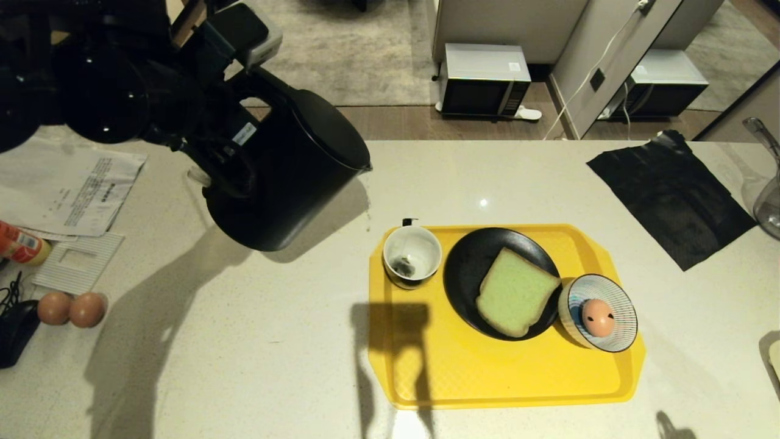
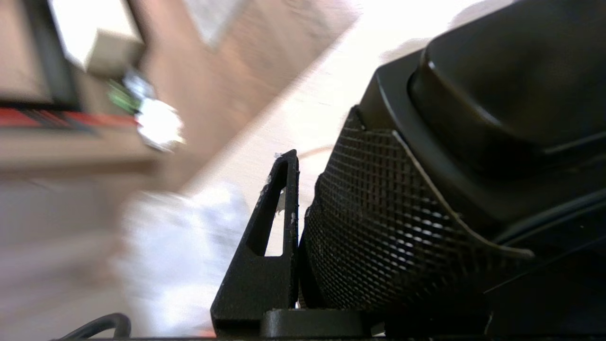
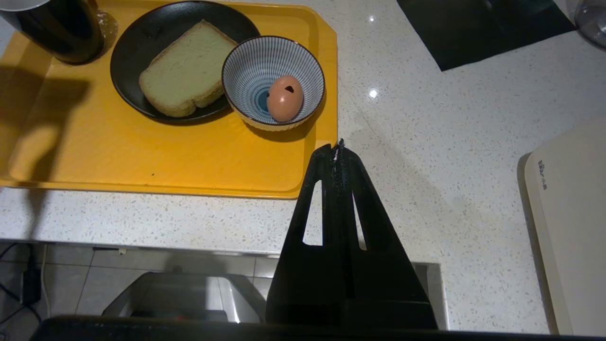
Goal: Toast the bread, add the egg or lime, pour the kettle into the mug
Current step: Pour water into a cup, then put the kettle back
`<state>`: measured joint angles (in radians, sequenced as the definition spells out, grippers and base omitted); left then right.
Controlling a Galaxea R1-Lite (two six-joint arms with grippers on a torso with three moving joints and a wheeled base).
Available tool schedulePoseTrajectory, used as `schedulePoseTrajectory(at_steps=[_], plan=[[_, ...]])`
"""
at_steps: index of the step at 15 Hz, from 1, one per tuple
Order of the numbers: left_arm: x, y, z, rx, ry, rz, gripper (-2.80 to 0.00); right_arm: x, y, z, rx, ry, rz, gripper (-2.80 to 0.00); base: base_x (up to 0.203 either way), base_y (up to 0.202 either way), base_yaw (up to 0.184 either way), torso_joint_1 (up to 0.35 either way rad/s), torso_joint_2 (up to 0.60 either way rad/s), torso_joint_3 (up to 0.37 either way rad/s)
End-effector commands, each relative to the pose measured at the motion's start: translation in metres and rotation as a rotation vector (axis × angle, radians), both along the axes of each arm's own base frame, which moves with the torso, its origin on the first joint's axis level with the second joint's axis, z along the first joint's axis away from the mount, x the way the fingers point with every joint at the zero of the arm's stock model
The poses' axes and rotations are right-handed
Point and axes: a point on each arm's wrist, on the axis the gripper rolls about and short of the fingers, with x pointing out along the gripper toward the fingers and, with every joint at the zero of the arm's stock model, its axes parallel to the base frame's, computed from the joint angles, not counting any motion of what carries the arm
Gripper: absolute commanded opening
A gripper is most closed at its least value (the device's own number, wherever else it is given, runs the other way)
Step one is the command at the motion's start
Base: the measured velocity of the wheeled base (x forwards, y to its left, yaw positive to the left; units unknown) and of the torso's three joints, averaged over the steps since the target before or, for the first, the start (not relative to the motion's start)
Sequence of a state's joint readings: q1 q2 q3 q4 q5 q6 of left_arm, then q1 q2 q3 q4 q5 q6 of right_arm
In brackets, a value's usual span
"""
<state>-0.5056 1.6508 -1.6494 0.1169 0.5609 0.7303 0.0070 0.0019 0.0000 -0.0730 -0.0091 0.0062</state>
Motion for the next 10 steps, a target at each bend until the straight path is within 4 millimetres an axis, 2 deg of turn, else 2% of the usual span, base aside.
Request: schedulePoseTrajectory(at_steps=[1,6,10], plan=[[-0.004,0.004,-0.015,-0.123,-0.011,-0.004,-2.8,0.002,0.0,-0.007,0.0,0.026,0.001,-2.8,0.0,0.0,0.0,0.0,0.0,0.0],[0.021,0.004,-0.054,-0.354,-0.332,-0.001,-2.8,0.002,0.0,-0.007,0.0,0.027,0.0,-2.8,0.0,0.0,0.0,0.0,0.0,0.0],[0.04,0.024,-0.083,-0.385,-0.439,0.066,-2.8,0.002,0.0,-0.008,0.0,0.027,0.0,-2.8,0.0,0.0,0.0,0.0,0.0,0.0]])
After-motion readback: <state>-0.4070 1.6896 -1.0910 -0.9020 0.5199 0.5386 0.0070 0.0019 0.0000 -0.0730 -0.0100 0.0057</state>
